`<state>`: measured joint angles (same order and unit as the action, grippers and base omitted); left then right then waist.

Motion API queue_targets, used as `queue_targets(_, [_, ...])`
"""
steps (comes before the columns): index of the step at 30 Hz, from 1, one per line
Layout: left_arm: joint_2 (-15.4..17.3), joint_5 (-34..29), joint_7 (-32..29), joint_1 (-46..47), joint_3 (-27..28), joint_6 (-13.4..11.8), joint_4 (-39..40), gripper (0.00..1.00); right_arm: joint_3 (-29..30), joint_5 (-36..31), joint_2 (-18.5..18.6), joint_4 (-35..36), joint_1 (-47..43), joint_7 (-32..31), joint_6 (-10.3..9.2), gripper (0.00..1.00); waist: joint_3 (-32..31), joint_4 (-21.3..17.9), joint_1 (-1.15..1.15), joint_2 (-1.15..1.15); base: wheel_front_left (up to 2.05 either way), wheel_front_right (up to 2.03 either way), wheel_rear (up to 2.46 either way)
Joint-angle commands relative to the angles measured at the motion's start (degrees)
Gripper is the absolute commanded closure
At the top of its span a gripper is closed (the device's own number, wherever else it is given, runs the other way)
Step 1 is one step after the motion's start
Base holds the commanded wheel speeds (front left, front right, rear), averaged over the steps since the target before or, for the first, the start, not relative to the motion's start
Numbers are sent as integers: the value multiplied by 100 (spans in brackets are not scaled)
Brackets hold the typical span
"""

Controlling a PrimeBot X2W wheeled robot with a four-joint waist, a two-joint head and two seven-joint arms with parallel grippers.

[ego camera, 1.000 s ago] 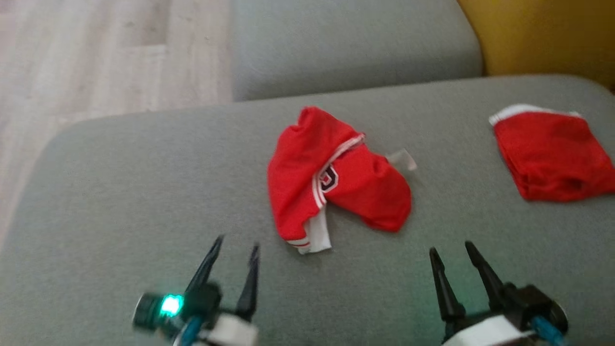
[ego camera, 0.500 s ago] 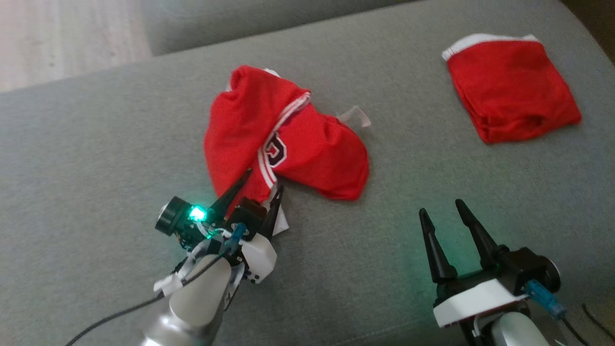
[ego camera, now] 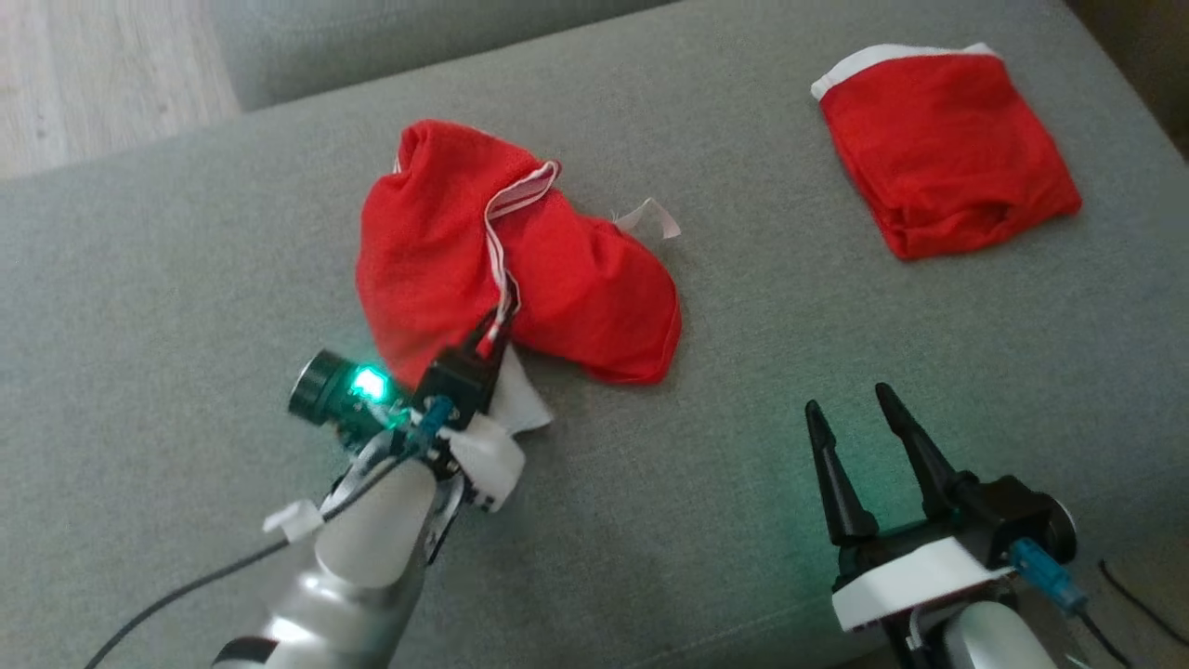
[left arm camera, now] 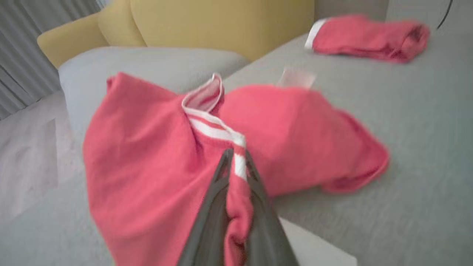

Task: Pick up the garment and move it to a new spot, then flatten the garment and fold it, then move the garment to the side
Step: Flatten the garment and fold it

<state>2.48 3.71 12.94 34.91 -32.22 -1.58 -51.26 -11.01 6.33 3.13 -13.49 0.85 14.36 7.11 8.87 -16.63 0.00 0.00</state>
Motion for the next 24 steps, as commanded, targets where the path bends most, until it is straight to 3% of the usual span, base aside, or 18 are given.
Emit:
queue_targets(1, [42,310,88,320,73,109,407,100,-167,0,-3,139,126,63,37,0,-144,-60,0,0,0,0,0])
queue_targets(6, [41,1382,31,869,-182,354,1340,100,-306,50,-17,76,64,63,37,0,-460,-294,0,0,0,0,0])
queue_targets(13, [41,1991,-106,2408,-212,254,1885,100,-363,145,-22,55,-8,63,37,0,-693,-616,0,0,0,0,0])
queue_targets(16, [41,2188,-190,3250,-161,220,1888,100,-345,198,-23,90,-72,63,37,0,-751,-632,0,0,0,0,0])
queue_targets(19, [70,1938,-118,3994,-105,-2,1587,100,-350,255,-24,113,-124,63,37,0,-788,-562,0,0,0,0,0])
queue_targets(24, [358,1859,-78,4031,21,-256,892,100,-348,302,-24,136,-203,63,37,0,-859,-301,0,0,0,0,0])
